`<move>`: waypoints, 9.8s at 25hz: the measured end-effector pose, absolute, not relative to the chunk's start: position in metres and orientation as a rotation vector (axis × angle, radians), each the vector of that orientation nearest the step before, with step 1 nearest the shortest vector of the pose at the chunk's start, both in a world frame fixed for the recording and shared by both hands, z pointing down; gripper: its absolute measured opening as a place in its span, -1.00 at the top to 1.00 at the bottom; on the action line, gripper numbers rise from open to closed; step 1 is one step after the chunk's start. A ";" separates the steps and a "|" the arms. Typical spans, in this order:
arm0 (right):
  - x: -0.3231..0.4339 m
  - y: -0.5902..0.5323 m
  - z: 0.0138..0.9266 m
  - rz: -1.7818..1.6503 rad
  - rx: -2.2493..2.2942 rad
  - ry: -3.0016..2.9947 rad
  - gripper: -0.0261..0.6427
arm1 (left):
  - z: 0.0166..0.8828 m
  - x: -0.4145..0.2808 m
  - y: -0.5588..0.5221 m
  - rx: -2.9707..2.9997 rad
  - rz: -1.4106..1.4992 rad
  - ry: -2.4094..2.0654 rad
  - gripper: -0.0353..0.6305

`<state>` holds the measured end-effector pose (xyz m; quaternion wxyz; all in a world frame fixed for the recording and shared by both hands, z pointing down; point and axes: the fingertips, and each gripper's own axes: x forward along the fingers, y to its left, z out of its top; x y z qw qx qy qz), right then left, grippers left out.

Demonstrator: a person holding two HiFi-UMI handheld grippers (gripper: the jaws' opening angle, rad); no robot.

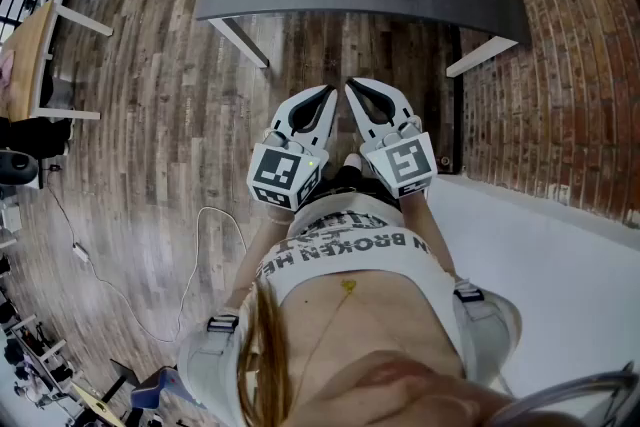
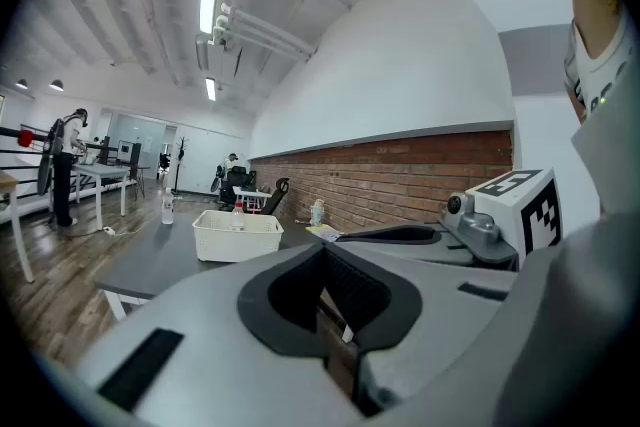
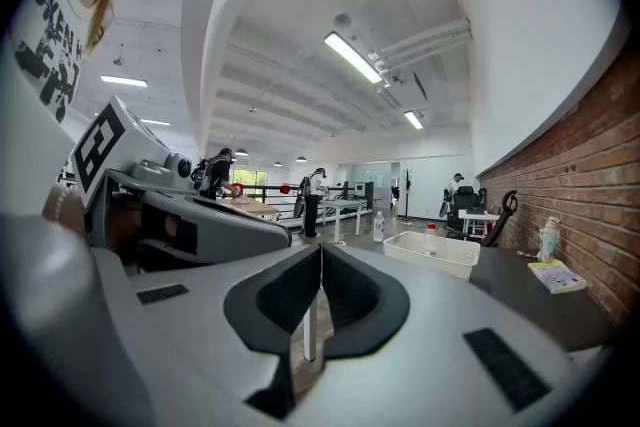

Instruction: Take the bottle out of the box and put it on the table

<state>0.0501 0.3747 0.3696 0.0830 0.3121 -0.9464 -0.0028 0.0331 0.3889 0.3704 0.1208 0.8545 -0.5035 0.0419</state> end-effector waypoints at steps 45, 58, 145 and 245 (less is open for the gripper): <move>0.024 0.225 0.373 0.006 1.051 -2.824 0.89 | 0.382 0.010 0.232 2.553 0.102 -1.314 0.89; -0.001 0.193 0.376 0.012 1.134 -2.799 0.89 | 0.394 -0.012 0.202 2.576 0.103 -1.223 0.89; 0.007 -0.122 0.382 0.087 0.936 -2.821 0.89 | 0.397 -0.031 -0.108 2.395 0.127 -1.440 0.89; -0.035 -0.250 0.491 0.206 1.150 -2.563 0.44 | 0.462 -0.071 -0.152 2.417 0.255 -1.208 0.89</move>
